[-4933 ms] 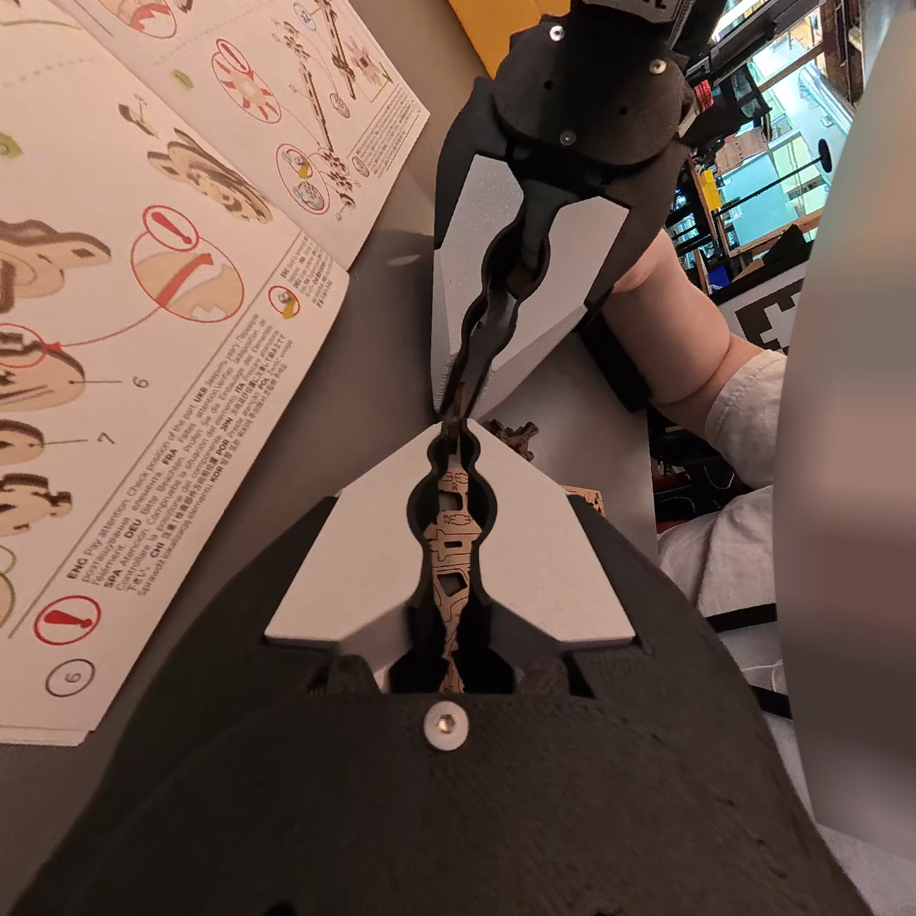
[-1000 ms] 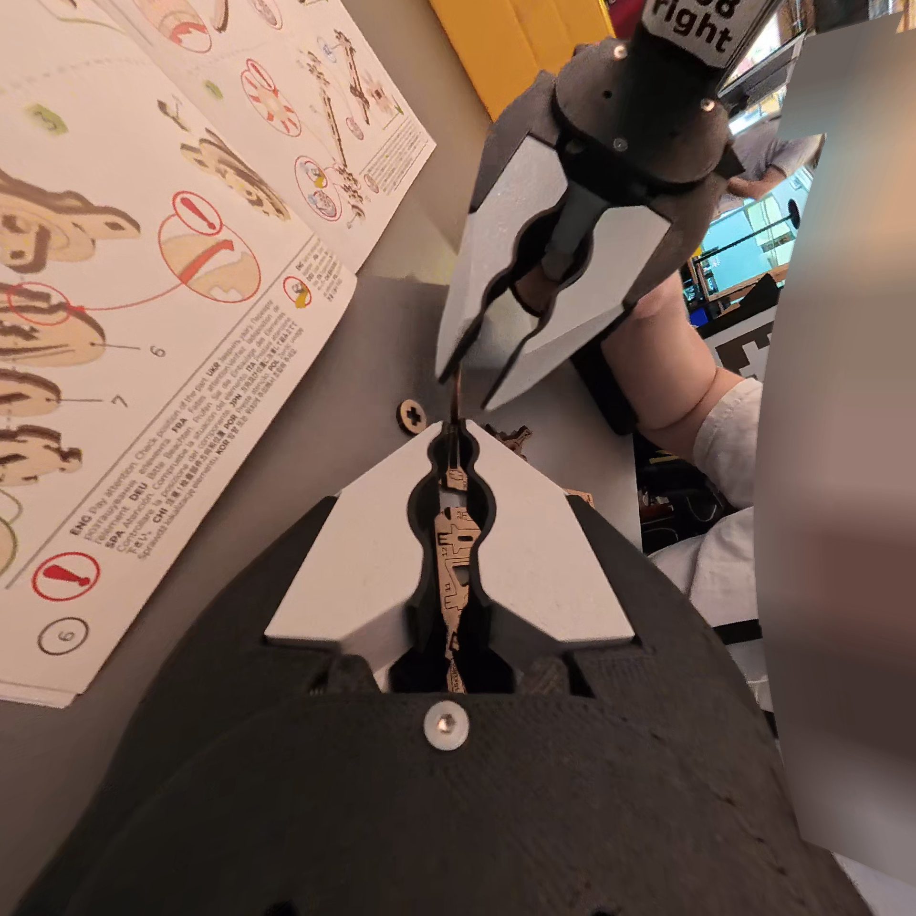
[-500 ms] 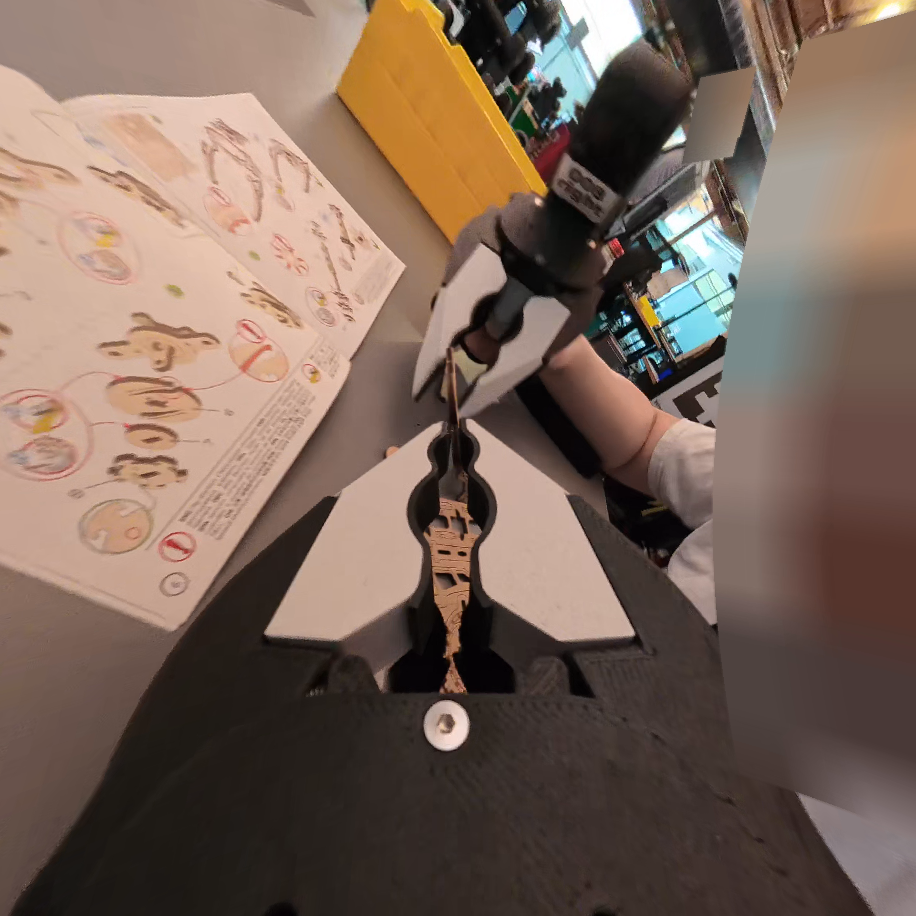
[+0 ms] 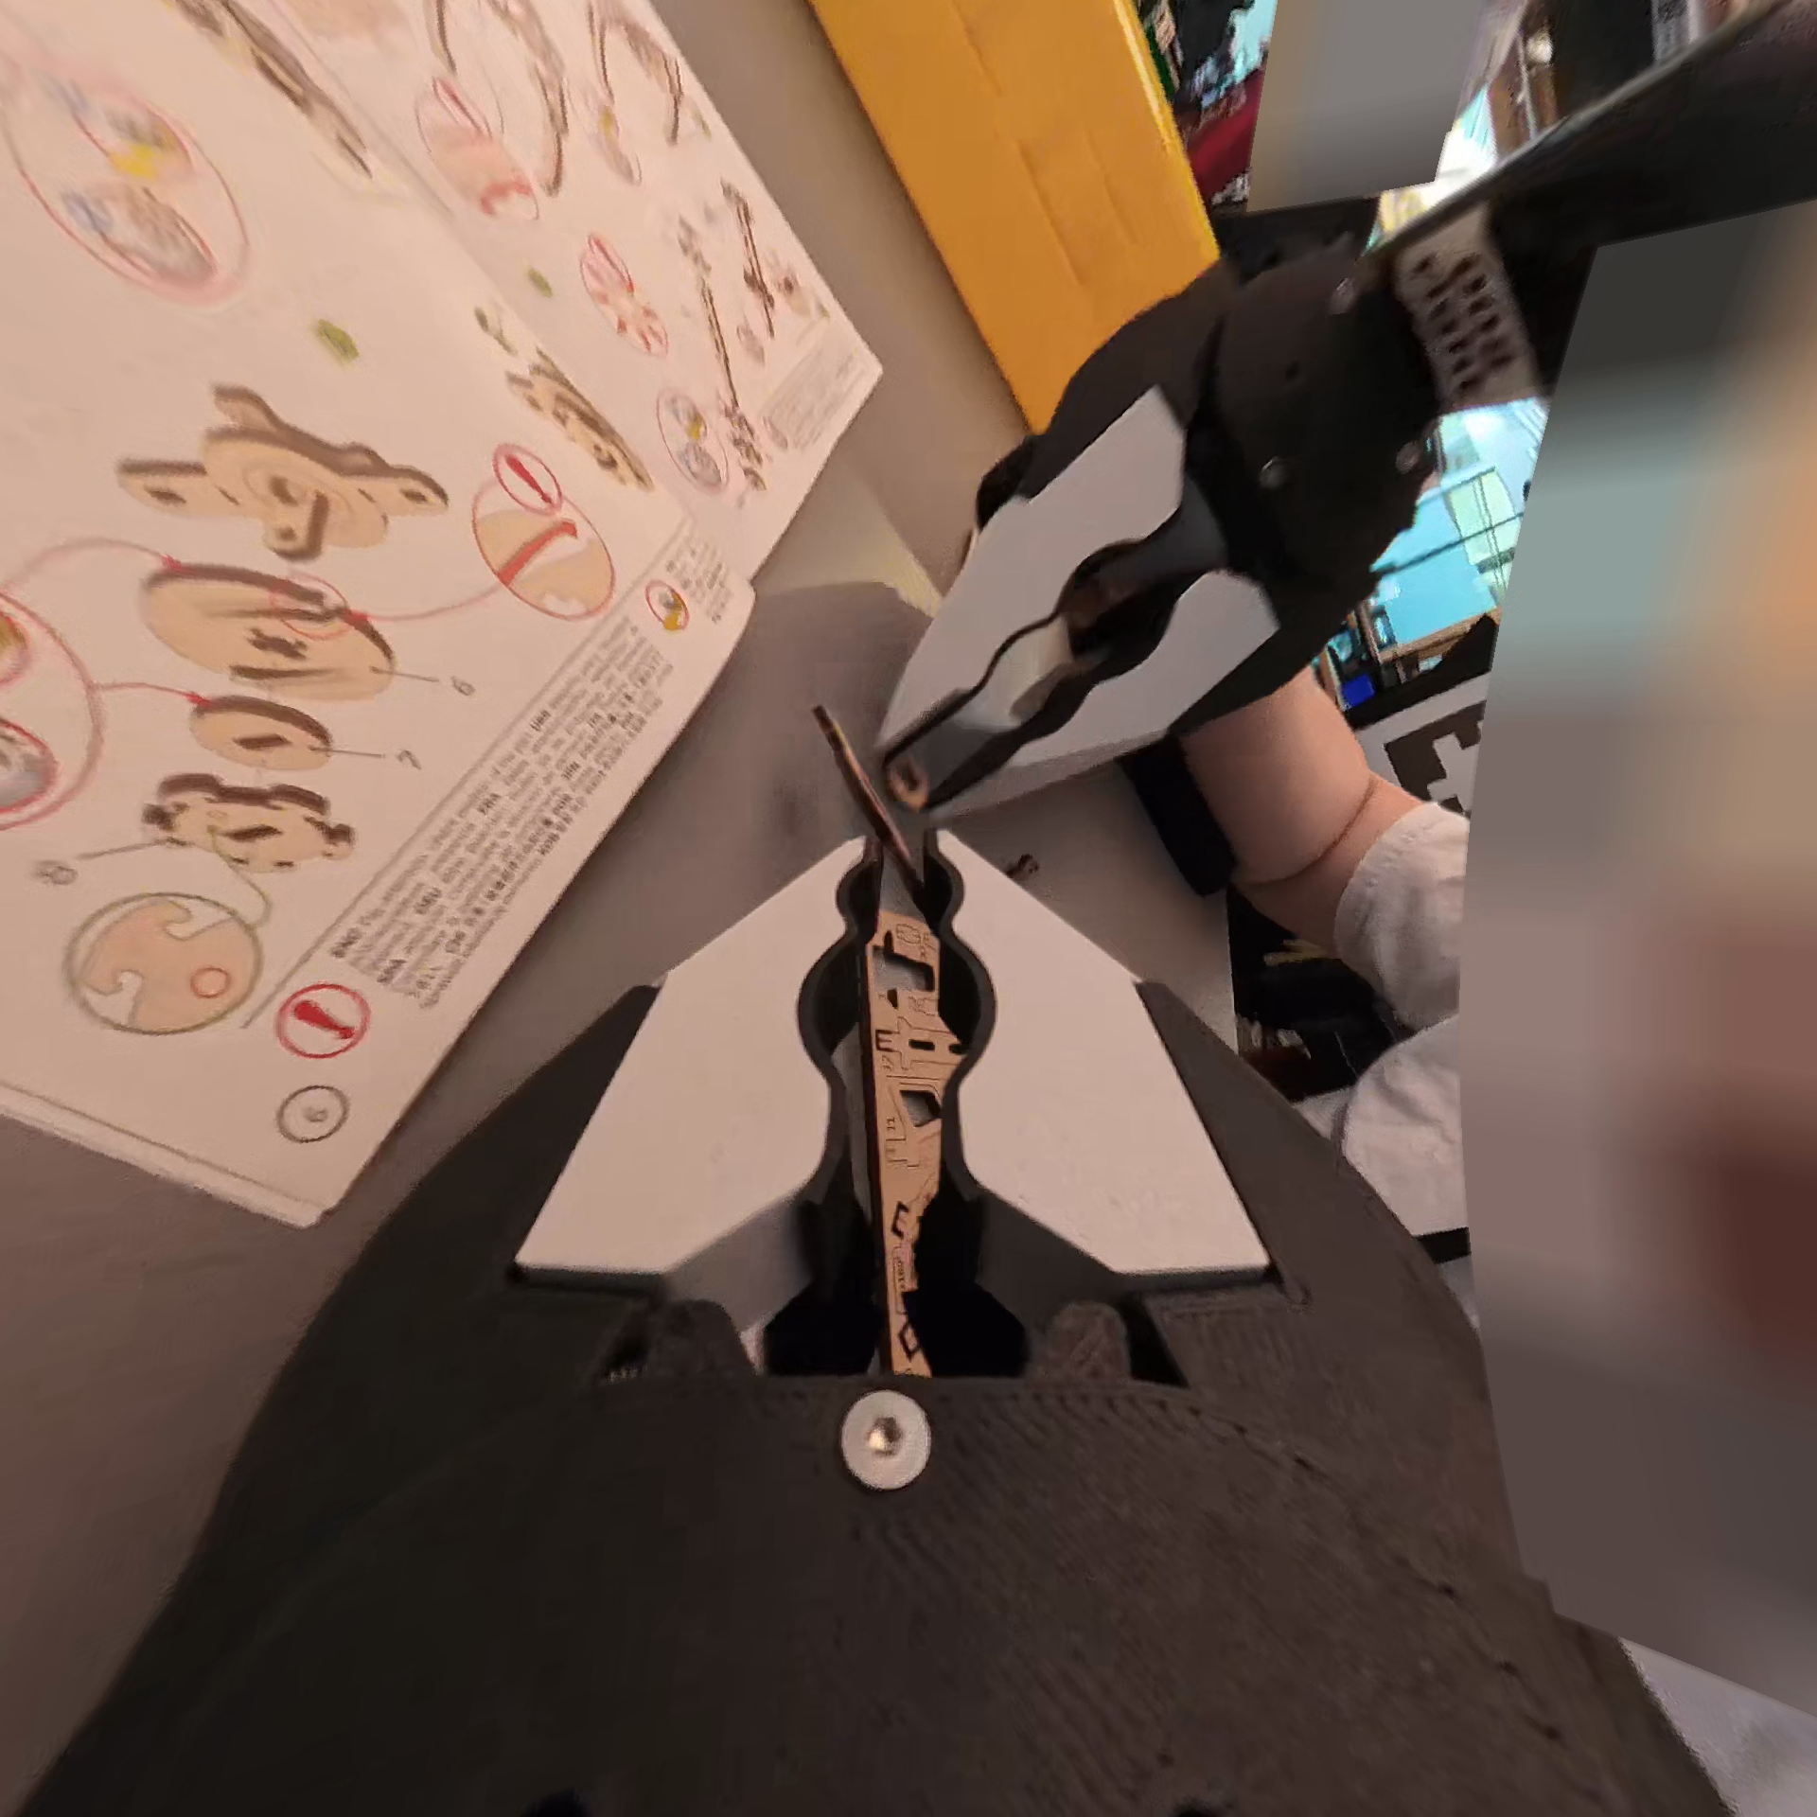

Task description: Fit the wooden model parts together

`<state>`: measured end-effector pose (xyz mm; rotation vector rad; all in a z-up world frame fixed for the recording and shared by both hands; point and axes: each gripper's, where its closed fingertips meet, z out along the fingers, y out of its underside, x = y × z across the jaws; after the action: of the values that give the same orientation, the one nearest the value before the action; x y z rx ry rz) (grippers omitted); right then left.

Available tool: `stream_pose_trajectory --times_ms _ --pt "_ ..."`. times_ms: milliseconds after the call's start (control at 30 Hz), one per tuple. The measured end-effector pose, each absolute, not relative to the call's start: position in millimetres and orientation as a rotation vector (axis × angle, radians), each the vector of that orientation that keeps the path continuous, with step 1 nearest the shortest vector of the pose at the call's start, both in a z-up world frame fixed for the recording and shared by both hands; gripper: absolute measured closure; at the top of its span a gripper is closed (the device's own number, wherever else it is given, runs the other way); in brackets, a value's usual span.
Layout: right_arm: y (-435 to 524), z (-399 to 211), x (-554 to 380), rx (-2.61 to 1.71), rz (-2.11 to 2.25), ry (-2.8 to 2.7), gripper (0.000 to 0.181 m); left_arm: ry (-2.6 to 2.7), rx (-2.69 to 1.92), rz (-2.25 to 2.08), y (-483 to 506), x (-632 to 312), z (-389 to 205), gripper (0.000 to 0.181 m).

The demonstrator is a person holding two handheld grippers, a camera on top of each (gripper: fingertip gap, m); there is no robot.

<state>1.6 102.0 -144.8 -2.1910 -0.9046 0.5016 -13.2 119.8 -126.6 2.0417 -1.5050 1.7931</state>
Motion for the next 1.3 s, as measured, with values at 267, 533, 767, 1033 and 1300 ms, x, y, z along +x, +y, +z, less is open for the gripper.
stream_pose_trajectory --times_ms 267,533,767,1033,1300 --pt "90.7 -100.9 13.2 -1.957 0.647 -0.888 0.168 -1.641 1.953 1.533 90.4 -0.1 -143.5 0.161" --pt "89.6 -98.3 6.6 -1.824 0.421 -1.046 0.168 -1.797 1.998 1.615 96.2 -0.3 -122.6 0.129" --pt "87.3 -71.9 -9.7 -1.626 0.227 -1.113 0.168 -1.769 1.821 1.963 76.4 -6.3 -76.5 0.155" --pt "87.4 -70.9 -17.2 -1.581 0.168 -1.154 0.168 -1.505 1.756 2.031 77.3 -5.8 -74.6 0.18" --pt "90.6 -78.6 -6.2 -1.631 0.11 -1.168 0.168 -1.553 1.751 2.035 78.4 -5.2 -75.2 0.161"
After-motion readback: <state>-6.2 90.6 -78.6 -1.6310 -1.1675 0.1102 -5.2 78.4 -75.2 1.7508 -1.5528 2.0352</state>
